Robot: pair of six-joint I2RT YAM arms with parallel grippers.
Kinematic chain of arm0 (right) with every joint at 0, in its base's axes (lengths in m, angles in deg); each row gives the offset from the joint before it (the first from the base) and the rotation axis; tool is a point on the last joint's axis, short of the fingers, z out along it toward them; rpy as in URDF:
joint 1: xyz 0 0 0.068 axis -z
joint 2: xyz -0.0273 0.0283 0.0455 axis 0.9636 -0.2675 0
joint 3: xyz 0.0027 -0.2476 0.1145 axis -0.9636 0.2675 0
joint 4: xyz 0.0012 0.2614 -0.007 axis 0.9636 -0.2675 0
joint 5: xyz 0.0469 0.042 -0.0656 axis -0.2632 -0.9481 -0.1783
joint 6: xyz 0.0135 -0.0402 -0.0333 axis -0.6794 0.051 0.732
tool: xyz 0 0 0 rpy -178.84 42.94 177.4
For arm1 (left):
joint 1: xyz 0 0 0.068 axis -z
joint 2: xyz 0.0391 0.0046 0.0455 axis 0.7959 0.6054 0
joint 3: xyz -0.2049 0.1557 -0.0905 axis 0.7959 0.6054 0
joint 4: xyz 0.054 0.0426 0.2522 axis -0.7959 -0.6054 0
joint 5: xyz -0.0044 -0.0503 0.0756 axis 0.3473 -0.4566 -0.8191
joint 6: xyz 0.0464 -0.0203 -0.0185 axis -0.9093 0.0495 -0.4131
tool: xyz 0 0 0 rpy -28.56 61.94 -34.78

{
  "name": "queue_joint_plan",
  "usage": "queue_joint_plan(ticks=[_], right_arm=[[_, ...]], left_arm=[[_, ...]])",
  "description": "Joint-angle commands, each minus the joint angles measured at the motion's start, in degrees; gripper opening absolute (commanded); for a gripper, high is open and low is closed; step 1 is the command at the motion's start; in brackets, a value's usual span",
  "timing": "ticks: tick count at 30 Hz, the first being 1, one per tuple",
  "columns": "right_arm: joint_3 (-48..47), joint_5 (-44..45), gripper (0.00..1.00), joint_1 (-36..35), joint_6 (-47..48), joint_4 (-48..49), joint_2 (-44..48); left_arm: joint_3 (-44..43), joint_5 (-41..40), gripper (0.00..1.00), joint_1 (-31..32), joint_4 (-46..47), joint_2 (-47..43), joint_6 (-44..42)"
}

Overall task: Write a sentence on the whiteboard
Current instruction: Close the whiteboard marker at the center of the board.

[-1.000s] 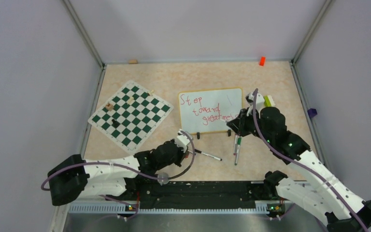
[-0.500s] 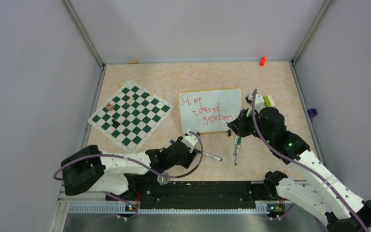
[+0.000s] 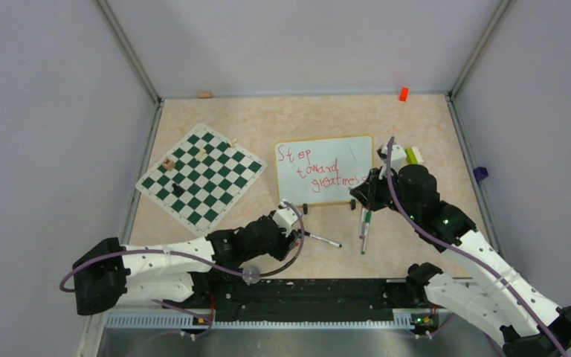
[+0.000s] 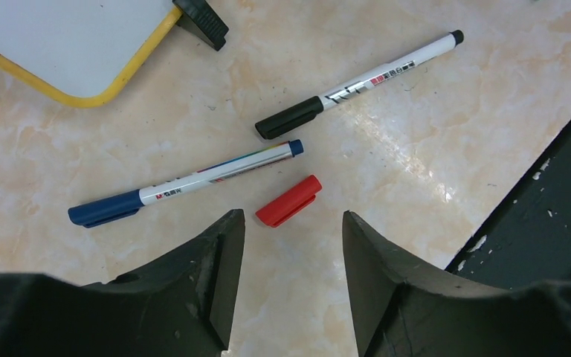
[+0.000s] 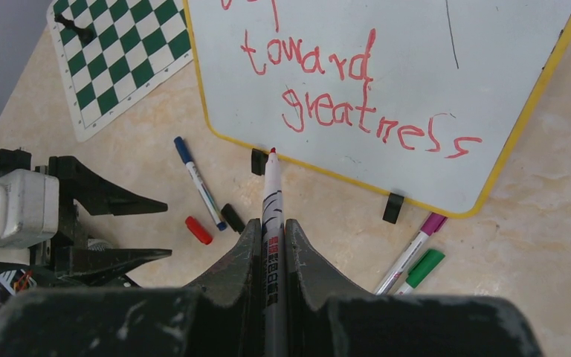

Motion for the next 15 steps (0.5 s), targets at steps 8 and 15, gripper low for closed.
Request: queue_joint_plan(ticks=[8, 15], right_arm=[[-1.14, 1.11, 0.00, -0.55, 0.32, 0.35, 0.46], [-0.98, 1.42, 0.00, -0.59, 0.38, 0.16, 0.64]], left_arm=[[-2.93, 0.78, 0.56, 0.14, -0.84, 3.26, -6.06], [-6.41, 0.87, 0.58, 0.14, -0.42, 12.43, -8.55]])
